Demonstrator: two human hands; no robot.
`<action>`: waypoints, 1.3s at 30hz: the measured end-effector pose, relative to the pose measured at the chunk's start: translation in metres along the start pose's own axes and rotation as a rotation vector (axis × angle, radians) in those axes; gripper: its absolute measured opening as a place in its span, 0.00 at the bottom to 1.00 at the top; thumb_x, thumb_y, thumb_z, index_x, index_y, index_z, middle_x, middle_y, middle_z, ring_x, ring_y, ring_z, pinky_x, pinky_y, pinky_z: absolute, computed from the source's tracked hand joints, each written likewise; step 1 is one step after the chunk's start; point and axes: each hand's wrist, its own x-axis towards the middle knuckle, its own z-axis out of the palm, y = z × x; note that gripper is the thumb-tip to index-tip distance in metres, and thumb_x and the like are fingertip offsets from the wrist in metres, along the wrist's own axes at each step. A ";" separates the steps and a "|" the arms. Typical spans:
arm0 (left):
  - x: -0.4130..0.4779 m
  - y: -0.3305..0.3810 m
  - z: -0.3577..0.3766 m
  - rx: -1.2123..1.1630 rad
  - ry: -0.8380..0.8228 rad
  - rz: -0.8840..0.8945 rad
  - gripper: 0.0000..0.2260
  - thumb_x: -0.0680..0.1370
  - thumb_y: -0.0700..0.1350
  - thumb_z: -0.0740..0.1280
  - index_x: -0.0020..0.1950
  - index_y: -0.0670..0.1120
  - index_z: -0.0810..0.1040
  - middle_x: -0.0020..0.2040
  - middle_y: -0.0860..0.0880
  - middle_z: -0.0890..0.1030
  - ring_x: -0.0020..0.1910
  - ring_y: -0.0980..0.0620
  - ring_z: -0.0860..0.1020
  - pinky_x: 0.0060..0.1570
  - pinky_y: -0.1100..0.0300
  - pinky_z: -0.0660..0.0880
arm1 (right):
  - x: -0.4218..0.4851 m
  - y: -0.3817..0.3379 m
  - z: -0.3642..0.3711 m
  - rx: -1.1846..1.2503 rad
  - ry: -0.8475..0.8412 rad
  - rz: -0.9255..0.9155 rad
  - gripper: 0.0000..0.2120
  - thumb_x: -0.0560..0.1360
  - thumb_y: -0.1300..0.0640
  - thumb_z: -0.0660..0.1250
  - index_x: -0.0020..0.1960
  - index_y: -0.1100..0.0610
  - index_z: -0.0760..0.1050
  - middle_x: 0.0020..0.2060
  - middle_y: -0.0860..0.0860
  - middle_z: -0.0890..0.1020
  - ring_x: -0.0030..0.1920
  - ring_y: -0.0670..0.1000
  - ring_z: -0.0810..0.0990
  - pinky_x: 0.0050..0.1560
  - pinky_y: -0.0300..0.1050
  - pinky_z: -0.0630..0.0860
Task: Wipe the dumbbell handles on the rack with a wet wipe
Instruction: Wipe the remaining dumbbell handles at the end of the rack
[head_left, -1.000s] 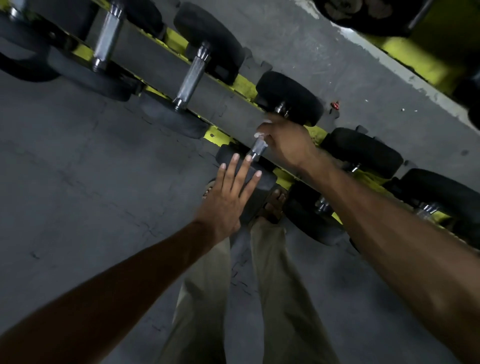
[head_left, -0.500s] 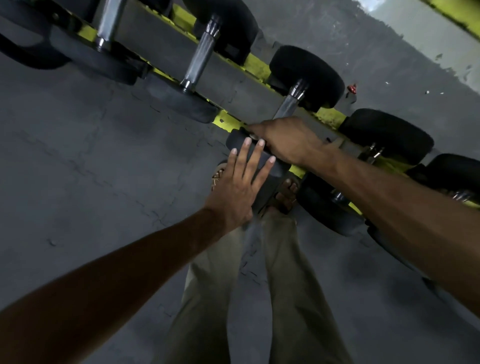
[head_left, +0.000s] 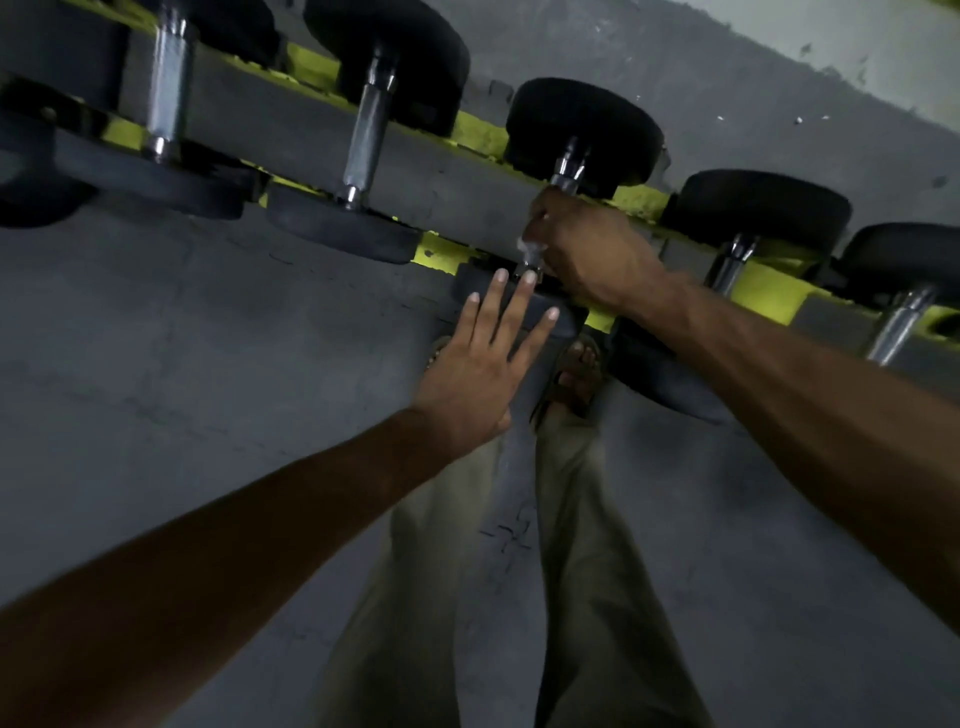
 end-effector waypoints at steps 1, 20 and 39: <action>0.000 -0.005 0.000 0.000 -0.006 0.029 0.56 0.75 0.64 0.69 0.84 0.42 0.33 0.81 0.29 0.33 0.81 0.26 0.39 0.80 0.34 0.52 | -0.001 -0.001 0.001 0.000 0.010 0.028 0.09 0.76 0.59 0.65 0.53 0.60 0.80 0.56 0.59 0.76 0.43 0.63 0.81 0.37 0.53 0.78; 0.001 -0.026 0.007 -0.025 0.046 0.168 0.44 0.81 0.58 0.61 0.85 0.43 0.38 0.82 0.31 0.36 0.82 0.28 0.40 0.80 0.34 0.49 | -0.016 -0.035 0.035 0.562 0.327 0.731 0.03 0.75 0.58 0.68 0.46 0.55 0.73 0.40 0.54 0.80 0.41 0.57 0.79 0.37 0.43 0.62; 0.005 -0.026 0.009 0.009 -0.030 0.150 0.55 0.76 0.63 0.69 0.84 0.43 0.33 0.81 0.31 0.33 0.81 0.27 0.37 0.80 0.32 0.46 | 0.001 -0.016 0.029 1.489 0.182 1.053 0.10 0.71 0.73 0.67 0.43 0.61 0.82 0.29 0.51 0.84 0.29 0.46 0.80 0.33 0.39 0.77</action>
